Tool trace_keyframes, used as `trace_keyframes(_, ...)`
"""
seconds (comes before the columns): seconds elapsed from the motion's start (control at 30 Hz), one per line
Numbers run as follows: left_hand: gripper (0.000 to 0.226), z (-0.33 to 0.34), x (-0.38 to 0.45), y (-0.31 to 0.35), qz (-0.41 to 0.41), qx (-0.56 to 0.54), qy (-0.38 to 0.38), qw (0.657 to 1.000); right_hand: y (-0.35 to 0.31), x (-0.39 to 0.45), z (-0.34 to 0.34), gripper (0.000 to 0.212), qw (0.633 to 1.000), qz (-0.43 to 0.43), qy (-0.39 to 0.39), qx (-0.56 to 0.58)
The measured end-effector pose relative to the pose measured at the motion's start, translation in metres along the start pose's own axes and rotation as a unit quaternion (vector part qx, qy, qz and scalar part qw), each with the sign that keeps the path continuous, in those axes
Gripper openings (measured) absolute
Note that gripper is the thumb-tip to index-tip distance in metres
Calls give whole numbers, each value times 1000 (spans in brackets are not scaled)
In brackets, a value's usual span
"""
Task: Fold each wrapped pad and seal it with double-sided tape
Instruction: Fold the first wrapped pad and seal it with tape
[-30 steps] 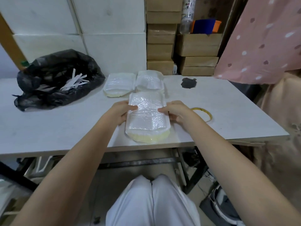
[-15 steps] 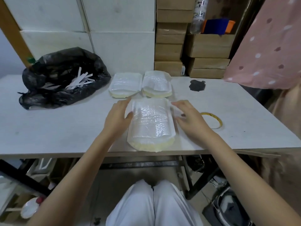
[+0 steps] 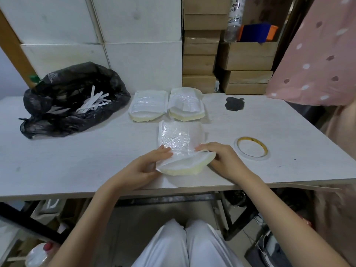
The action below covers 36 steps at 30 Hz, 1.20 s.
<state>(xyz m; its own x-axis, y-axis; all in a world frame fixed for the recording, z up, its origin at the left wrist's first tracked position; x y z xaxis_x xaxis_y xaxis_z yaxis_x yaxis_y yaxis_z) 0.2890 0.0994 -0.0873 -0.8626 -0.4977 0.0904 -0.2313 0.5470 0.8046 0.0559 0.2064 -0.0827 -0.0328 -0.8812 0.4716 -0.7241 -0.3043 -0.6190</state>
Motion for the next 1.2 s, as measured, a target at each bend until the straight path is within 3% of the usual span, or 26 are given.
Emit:
trace_keyframes(0.1, 42, 3, 0, 1, 32, 7, 56, 998, -4, 0, 1, 13, 996, 49, 21, 68)
trace_keyframes(0.17, 25, 5, 2, 9, 49, 38, 148, 987, -3, 1, 3, 8, 990, 75, 33, 116)
trace_keyframes(0.23, 10, 8, 8, 19, 7, 35, 231, 972, -4, 4, 3, 8, 981, 115, 64, 143)
trace_keyframes(0.33, 21, 13, 23, 31, -63, 12, 298, 952, -7, 11, 3, 16, 967, 152, 128, 160)
trace_keyframes(0.43, 27, 12, 38, 34, -87, 20, 340, 936, -10, 17, 6, 7, 961, 164, 123, 184)
trace_keyframes(0.47, 31, 11, 41, 33, -92, 28, 345, 934, -10, 19, 8, 2, 963, 168, 118, 172)
trace_keyframes(0.53, 33, 11, 46, 32, -109, 37, 357, 927, -7, 23, 10, 27, 970, 171, 128, 114)
trace_keyframes(0.6, 33, 12, 49, 32, -147, 50, 367, 917, -7, 29, 13, 36, 974, 168, 140, 55)
trace_keyframes(0.73, 31, 11, 60, 30, -226, 86, 369, 897, -10, 38, 18, 34, 974, 164, 154, -4)
trace_keyframes(0.93, 39, 13, 77, 27, -285, 149, 354, 878, -5, 45, 22, 41, 955, 229, 189, 5)
trace_keyframes(1.1, 36, 11, 80, 25, -320, 157, 332, 874, -5, 46, 21, 27, 940, 254, 229, -4)
trace_keyframes(1.17, 34, 12, 81, 26, -322, 186, 320, 872, -10, 47, 20, 31, 942, 249, 218, -62)
trace_keyframes(1.2, 33, 13, 81, 27, -322, 201, 316, 870, -16, 50, 20, 33, 938, 238, 206, -148)
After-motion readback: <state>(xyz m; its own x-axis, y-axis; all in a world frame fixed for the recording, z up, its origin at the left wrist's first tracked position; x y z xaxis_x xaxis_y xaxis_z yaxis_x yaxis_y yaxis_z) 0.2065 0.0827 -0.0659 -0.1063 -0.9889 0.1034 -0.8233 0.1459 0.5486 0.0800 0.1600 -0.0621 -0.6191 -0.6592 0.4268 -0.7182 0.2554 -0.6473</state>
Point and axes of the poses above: each hand's wrist, its own x-axis towards the middle knuckle, its own z-axis out of the palm, y = z × x, the point moved 2 cm from there along x, towards the middle knuckle, and after that the axes turned 4 degrees about -z, right-handed, at the moved point
